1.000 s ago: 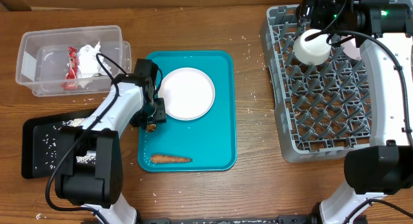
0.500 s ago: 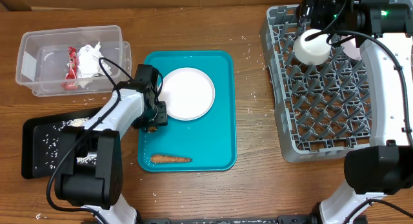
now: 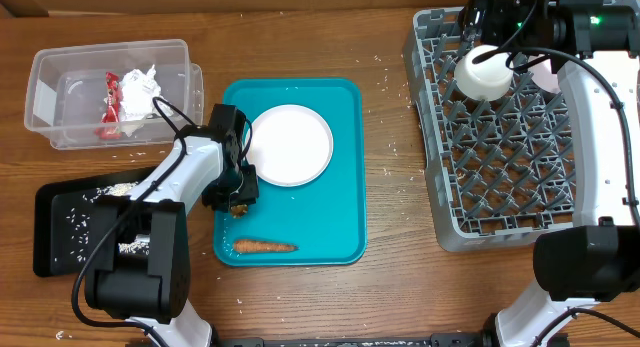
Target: Sort waste into correct bins and load items into the dishwasher
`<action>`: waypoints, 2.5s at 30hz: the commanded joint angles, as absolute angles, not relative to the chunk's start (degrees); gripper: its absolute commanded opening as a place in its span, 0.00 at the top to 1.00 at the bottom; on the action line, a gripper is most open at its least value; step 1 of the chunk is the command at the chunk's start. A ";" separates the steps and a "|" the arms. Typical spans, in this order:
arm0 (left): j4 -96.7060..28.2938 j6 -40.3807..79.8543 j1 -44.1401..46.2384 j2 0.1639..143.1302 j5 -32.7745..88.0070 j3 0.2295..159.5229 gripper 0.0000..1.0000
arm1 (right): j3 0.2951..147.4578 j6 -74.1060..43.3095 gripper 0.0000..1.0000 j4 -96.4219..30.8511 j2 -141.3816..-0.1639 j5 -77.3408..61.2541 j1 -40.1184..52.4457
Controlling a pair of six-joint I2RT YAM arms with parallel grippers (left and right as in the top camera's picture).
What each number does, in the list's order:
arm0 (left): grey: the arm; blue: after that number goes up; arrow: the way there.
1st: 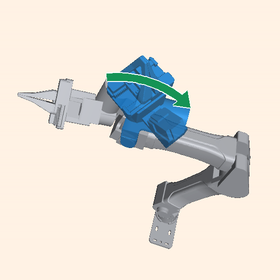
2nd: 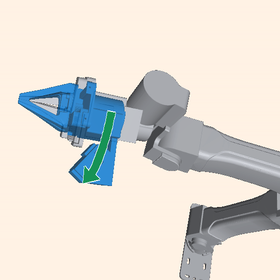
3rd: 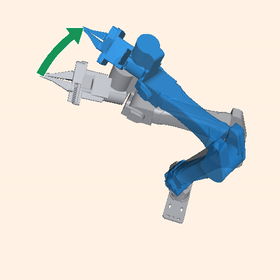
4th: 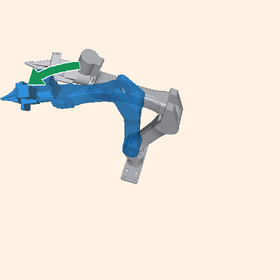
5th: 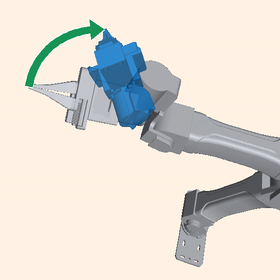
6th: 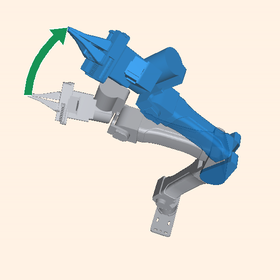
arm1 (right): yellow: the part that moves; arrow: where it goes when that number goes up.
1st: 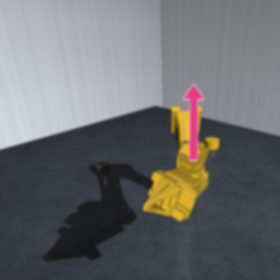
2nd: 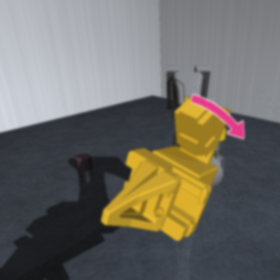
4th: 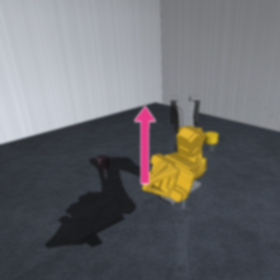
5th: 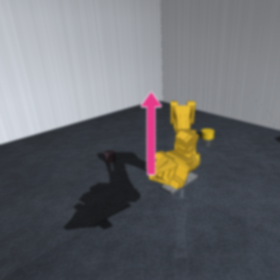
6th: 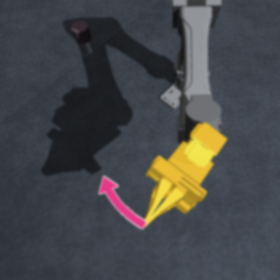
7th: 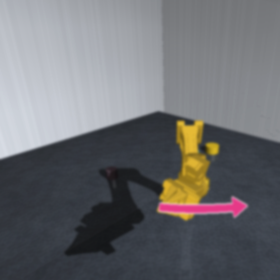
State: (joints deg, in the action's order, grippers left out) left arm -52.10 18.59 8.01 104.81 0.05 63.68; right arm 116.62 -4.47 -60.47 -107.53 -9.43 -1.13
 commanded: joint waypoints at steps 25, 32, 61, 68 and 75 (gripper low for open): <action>-72.03 36.42 -23.86 104.88 -8.73 84.36 0.61 | 116.51 -4.75 0.00 -60.07 -107.48 -9.02 -1.37; -65.78 36.45 -27.75 104.88 -8.97 77.56 0.58 | 116.51 -4.75 0.00 -60.07 -107.48 -9.02 -1.37; -75.24 32.86 0.56 87.83 3.73 75.11 0.51 | 116.53 -4.75 0.00 -60.07 -107.48 -9.02 -1.37; -70.37 37.69 16.36 87.85 2.87 66.70 0.29 | 116.53 -4.75 0.00 -60.07 -107.48 -9.02 -1.37; -68.45 59.90 20.62 87.85 5.65 59.22 0.24 | 116.51 -4.75 0.00 -60.07 -107.48 -9.02 -1.37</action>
State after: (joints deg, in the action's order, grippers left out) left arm -68.55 44.18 20.32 87.72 3.62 61.43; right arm 116.62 -4.49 -60.45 -107.53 -9.41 -1.13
